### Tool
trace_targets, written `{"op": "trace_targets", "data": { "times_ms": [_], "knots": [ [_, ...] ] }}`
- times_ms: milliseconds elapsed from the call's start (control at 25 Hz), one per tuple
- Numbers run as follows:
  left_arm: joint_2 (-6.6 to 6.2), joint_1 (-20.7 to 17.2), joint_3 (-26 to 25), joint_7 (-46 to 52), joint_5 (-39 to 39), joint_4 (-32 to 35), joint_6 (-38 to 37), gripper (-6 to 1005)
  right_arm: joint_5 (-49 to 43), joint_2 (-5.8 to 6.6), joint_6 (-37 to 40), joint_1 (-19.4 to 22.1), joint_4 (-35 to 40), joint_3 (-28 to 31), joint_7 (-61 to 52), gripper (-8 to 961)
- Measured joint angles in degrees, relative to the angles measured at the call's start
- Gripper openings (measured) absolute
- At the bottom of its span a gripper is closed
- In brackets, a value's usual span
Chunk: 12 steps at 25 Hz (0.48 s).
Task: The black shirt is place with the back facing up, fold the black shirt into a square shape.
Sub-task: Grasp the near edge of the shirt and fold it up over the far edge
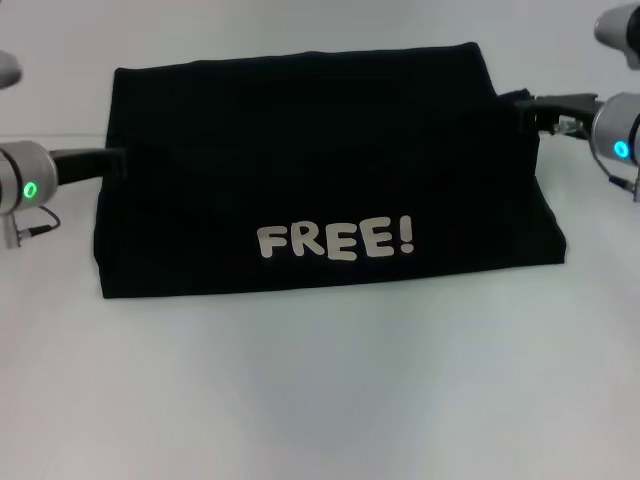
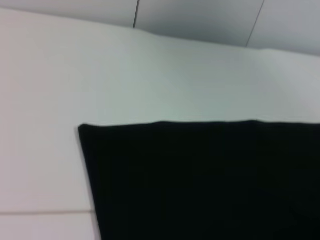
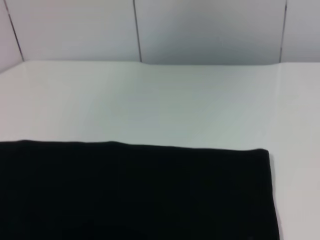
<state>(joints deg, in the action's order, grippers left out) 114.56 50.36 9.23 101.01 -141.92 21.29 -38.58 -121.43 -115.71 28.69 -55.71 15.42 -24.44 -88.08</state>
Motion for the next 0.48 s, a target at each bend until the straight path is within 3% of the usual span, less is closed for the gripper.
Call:
{"op": "trace_targets", "data": {
  "times_ms": [200, 480],
  "knots": [
    [1.79, 0.0, 2.1, 0.0, 0.0, -0.6, 3.5, 190, -0.2, -1.31, -1.4, 0.5, -0.1, -0.4, 0.8, 70],
    [3.02, -0.2, 3.0, 0.1, 0.0, -0.2, 5.4, 208, 0.0, -1.57, -1.0, 1.4, 1.4, -0.7, 1.1, 167]
  ]
}}
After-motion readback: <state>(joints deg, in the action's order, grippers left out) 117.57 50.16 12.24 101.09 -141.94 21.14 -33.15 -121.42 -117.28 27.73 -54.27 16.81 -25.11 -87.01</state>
